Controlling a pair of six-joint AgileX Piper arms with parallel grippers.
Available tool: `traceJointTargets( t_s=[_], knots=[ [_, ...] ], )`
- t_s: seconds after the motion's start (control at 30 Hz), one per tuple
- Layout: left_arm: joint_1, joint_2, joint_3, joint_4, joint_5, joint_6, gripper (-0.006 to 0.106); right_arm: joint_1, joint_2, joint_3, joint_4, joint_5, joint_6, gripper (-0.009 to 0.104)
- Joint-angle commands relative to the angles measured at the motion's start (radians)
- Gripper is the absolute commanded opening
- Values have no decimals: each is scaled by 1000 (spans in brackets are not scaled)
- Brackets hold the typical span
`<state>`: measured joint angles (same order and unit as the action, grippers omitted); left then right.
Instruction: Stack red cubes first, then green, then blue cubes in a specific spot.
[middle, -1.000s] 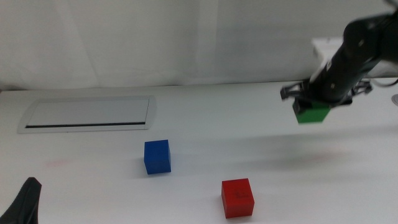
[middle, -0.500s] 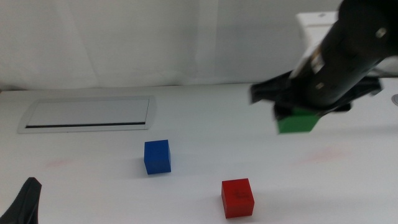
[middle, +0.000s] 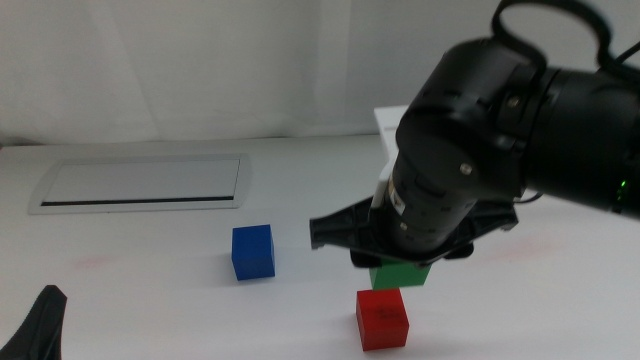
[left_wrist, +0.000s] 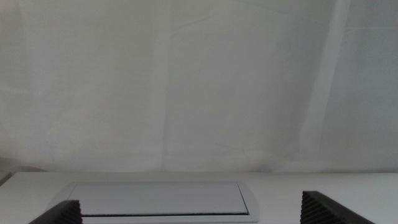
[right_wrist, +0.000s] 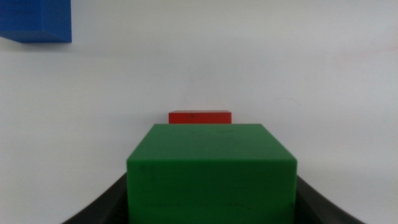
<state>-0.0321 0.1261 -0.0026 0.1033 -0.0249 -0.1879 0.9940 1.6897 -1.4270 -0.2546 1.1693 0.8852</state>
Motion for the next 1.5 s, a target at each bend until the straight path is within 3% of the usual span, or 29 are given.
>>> traceJointTargets(
  t_s=[0.0, 0.27, 0.5, 1.47],
  knots=[
    [4, -4, 16, -7, -11, -4, 87, 5, 7, 34, 4, -40, 13, -2],
    [4, -4, 16, -7, -11, -4, 87, 5, 5, 138, 32, -157, 29, -2],
    [4, -4, 16, -7, -11, -4, 87, 5, 9, 154, -15, -175, 31, -2],
    [4, -4, 16, -7, -11, -4, 87, 9, 142, 163, -52, -236, 8, -2]
  ],
)
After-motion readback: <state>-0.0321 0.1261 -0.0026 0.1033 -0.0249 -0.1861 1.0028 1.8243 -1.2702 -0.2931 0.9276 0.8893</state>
